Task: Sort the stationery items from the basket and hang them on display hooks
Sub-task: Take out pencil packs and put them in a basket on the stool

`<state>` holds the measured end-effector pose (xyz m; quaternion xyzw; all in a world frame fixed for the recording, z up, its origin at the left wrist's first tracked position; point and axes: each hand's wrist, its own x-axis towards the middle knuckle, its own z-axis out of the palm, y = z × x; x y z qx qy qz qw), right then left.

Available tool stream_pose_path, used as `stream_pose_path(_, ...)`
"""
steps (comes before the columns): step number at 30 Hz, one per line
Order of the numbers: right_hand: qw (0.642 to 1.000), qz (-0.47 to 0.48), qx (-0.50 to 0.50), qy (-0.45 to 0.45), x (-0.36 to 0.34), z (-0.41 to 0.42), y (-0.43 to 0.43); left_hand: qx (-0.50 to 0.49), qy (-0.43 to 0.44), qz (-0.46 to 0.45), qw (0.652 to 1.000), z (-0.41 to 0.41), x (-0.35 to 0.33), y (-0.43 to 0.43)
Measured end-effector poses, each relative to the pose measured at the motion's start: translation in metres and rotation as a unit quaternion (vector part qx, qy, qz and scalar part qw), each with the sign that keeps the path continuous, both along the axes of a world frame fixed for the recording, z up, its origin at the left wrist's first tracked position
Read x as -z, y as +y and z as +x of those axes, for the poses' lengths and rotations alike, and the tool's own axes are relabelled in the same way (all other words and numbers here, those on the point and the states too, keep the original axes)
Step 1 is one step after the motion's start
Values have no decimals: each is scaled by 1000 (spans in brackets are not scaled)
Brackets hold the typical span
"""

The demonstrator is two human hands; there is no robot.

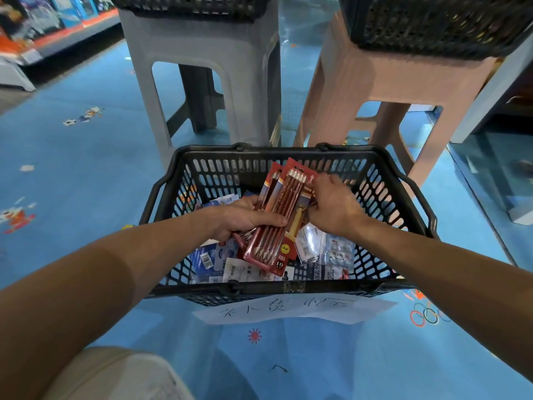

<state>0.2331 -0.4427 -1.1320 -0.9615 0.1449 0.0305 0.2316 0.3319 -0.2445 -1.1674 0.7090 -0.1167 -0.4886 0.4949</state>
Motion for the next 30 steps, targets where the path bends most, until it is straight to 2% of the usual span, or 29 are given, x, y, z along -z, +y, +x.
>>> stream_pose_path(1, 987, 135, 61, 65, -3, 0, 1, -10, -10, -9, 1000, 0, -1, -1)
stream_pose_path(2, 942, 283, 122, 137, -7, 0, 3, -20, -22, -17, 999, 0, -2, -2)
stream_pose_path(3, 887, 385, 164, 193, -11, -2, 4, -32, -36, -21, 999, -1, -3, -3)
stream_pose_path(4, 853, 441, 167, 222, -11, -3, 5, -47, -46, -23, 998, -1, -5, -5)
stream_pose_path(6, 839, 486, 128, 206, -7, 0, 12, -76, -42, -37, 996, -3, -8, -7)
stream_pose_path(10, 840, 518, 155, 44, -4, 6, 29, -97, -7, -81, 992, -8, -14, -13)
stream_pose_path(14, 847, 515, 112, -64, 1, 9, 43, -61, -50, -108, 991, -21, -11, -23)
stream_pose_path(16, 848, 512, 115, -79, 1, 9, 48, -66, -66, -111, 989, -25, -9, -26)
stream_pose_path(20, 814, 560, 122, -88, -7, 8, 43, -49, -90, -128, 987, -25, -12, -25)
stream_pose_path(23, 804, 577, 111, -93, -16, 10, 35, -46, -104, -155, 981, -28, -18, -30)
stream_pose_path(27, 810, 563, 113, -122, -16, 15, 36, -39, -74, -159, 984, -30, -27, -33)
stream_pose_path(30, 805, 561, 136, -140, -19, 17, 32, -28, -14, -144, 989, -27, -32, -29)
